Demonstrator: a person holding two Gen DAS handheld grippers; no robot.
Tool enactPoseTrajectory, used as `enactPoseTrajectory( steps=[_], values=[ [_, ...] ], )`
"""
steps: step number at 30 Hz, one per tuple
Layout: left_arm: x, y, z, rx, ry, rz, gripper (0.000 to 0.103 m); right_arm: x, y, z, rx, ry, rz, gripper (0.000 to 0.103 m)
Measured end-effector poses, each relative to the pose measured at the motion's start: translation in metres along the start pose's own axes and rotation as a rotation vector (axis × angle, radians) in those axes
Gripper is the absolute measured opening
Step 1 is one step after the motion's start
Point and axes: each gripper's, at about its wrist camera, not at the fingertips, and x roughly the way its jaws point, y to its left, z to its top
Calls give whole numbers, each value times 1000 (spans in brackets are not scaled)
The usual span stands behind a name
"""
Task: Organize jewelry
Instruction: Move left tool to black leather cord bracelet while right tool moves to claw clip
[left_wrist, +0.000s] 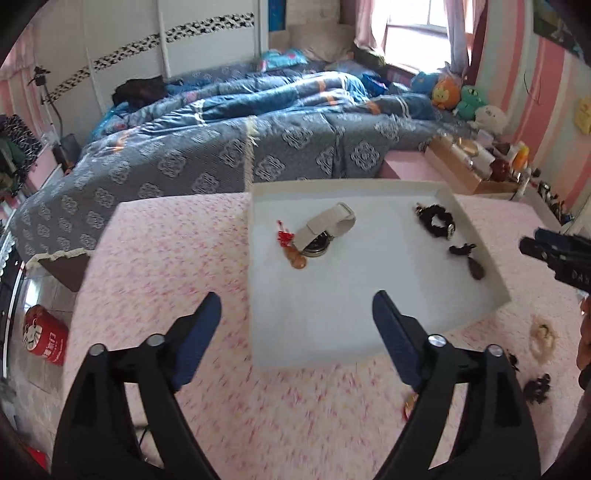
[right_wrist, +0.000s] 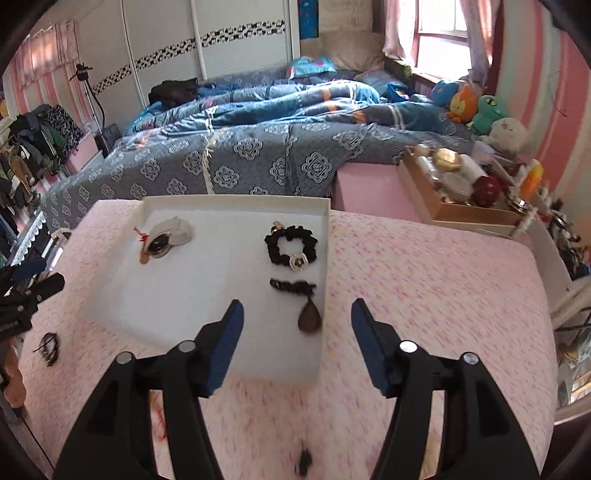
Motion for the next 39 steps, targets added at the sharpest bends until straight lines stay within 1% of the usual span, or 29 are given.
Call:
enactPoseTrajectory(
  steps=[2, 5, 7, 9, 10, 12, 14, 19, 25, 33, 39],
  values=[
    [-24, 5, -5, -3, -16, -7, 88, -19, -3, -6, 5, -6, 2, 65],
    [-53, 7, -13, 4, -32, 10, 91, -49, -7, -16, 1, -26, -14, 68],
    [-72, 9, -20, 13, -44, 21, 96, -70, -11, -23, 2, -40, -25, 70],
    [-94, 10, -29, 28, -65, 40, 100, -85, -13, -32, 1, -52, -39, 76],
    [-99, 11, -32, 33, -71, 44, 100, -90, -14, -35, -1, -57, -46, 78],
    [-112, 12, -42, 42, -79, 56, 100, -98, -14, -44, -13, -64, -61, 79],
    [-118, 16, -54, 42, -70, 62, 100, -103, -15, -54, -17, -66, -77, 79],
    [-120, 28, -79, 23, -36, 69, 100, -109, -23, -75, 8, -66, -90, 79],
    [-120, 43, -97, 2, -36, 76, 100, -101, -28, -96, 31, -45, -104, 79],
    [-99, 64, -113, -48, -1, 65, 100, -85, -37, -113, 70, -15, -129, 79],
    [-81, 72, -124, -51, 15, 70, 100, -64, -32, -123, 92, 10, -114, 79]
  ],
)
